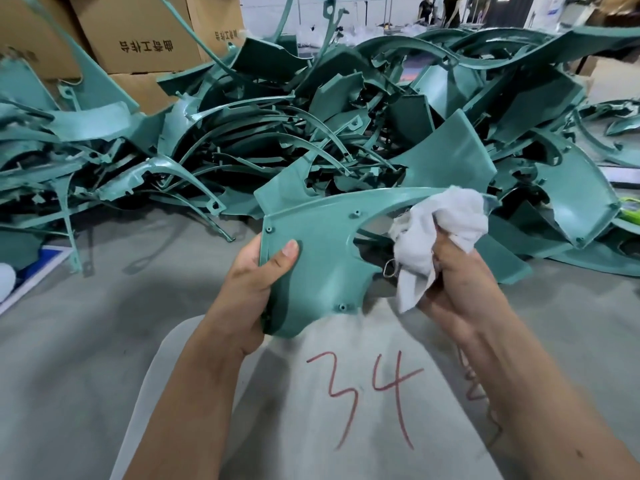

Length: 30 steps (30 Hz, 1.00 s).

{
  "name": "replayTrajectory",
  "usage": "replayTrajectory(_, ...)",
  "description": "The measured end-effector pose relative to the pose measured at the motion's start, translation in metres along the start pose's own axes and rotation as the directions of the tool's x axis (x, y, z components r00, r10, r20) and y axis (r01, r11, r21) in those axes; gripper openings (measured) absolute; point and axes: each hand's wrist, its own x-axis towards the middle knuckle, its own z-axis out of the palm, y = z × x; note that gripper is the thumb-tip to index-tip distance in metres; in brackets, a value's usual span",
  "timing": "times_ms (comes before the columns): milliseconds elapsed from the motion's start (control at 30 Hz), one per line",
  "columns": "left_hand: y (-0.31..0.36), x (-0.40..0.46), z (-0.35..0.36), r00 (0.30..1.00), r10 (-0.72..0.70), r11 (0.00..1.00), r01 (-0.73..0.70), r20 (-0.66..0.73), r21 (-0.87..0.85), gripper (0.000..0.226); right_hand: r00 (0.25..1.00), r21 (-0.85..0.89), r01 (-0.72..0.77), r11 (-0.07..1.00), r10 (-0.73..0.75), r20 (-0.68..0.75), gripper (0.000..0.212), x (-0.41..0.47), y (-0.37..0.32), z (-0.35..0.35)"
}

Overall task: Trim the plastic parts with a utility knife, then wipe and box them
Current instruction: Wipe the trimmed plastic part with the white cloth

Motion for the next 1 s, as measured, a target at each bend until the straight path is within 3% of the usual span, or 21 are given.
replayTrajectory(67,-0.002,0.001,0.002,0.999,0.022,1.0,-0.022,-0.025,-0.006,0.025,0.997,-0.093,-0.001,0.996,0.008,0.079,0.019,-0.003,0.003,-0.001)
replayTrajectory(233,-0.011,0.004,0.008,0.999,-0.025,0.998,0.024,0.031,0.05,0.021,0.937,-0.21,-0.193,0.958,0.244,0.249,0.022,-0.015,0.017,0.008)
replayTrajectory(333,-0.011,0.005,0.007,0.998,-0.046,0.995,0.041,0.052,0.093,0.025,0.929,-0.191,-0.142,0.971,0.198,0.314,0.022,-0.016,0.01,0.01)
replayTrajectory(400,-0.012,0.006,0.008,0.998,-0.047,0.995,0.042,0.049,0.096,0.026,0.943,-0.176,-0.063,0.982,0.117,0.313,0.006,-0.016,0.01,0.012)
replayTrajectory(533,-0.013,0.007,0.012,0.995,-0.081,0.992,0.074,0.065,0.106,0.027,0.969,-0.163,0.092,0.982,-0.05,0.244,0.021,-0.018,0.013,0.015)
replayTrajectory(667,-0.011,0.006,0.014,0.995,-0.089,0.993,0.086,0.037,0.08,0.029,0.987,-0.132,0.137,0.982,-0.124,0.102,0.005,-0.016,0.02,0.019)
replayTrajectory(767,-0.009,0.006,0.016,0.995,-0.095,0.994,0.092,0.032,0.067,0.029,0.988,-0.135,0.157,0.978,-0.154,0.035,0.007,-0.014,0.022,0.018)
replayTrajectory(900,-0.007,0.005,0.004,0.993,-0.114,0.989,0.112,0.013,0.1,0.021,0.962,0.109,0.171,0.979,-0.142,-0.231,0.012,-0.004,0.0,0.003)
replayTrajectory(1000,-0.006,0.003,0.001,0.994,-0.111,0.989,0.11,0.004,0.096,0.02,0.962,0.275,0.117,0.954,-0.041,-0.269,0.017,0.003,-0.005,-0.002)
